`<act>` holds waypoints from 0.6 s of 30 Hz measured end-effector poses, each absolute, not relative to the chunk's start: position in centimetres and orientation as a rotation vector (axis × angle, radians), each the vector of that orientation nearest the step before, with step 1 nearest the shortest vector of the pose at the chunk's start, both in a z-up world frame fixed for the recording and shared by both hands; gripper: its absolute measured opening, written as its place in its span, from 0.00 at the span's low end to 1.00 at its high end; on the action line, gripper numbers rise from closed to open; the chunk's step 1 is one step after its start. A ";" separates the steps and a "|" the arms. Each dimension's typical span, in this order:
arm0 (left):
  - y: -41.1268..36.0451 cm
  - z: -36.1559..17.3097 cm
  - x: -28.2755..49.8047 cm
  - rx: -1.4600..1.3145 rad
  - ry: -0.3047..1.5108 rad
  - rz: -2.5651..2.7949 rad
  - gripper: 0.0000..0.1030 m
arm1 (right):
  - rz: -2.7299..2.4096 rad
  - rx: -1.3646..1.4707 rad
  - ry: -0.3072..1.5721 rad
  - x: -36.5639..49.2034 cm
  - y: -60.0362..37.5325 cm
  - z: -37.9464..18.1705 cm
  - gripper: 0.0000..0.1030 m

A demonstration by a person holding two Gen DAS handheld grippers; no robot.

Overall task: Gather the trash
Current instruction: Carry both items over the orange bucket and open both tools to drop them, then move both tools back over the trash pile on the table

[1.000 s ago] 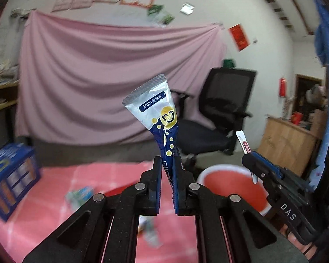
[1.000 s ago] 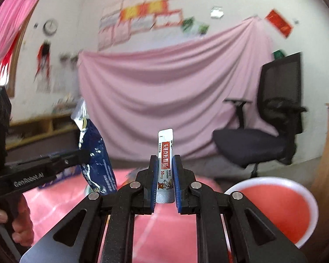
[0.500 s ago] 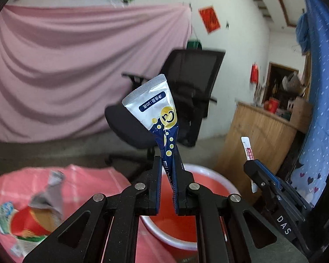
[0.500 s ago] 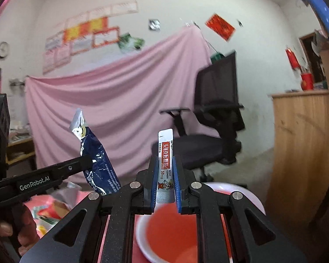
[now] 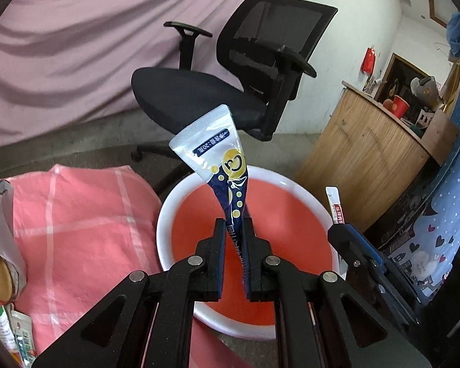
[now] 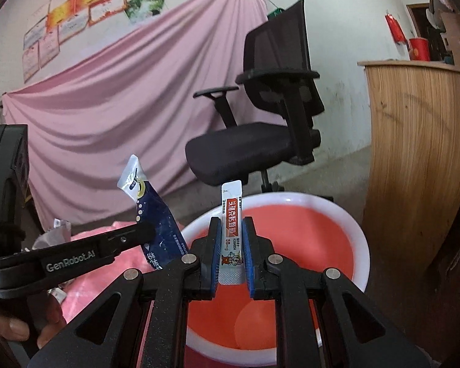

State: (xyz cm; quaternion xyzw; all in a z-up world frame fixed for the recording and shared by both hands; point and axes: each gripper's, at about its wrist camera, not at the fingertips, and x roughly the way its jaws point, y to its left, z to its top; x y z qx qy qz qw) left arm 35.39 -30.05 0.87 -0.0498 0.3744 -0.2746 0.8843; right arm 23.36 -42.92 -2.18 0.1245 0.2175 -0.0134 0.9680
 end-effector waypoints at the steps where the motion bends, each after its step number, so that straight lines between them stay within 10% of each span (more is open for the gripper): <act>1: -29.9 0.7 35.5 -0.105 0.789 -0.574 0.07 | -0.028 0.256 0.445 23.6 -43.0 -2.1 0.12; 5: -29.4 0.7 34.9 -0.115 0.824 -0.567 0.29 | -0.038 0.263 0.475 24.0 -43.2 -2.5 0.12; 18: -24.4 3.3 31.3 -0.148 0.673 -0.464 0.49 | -0.022 0.273 0.423 23.1 -42.8 -1.0 0.30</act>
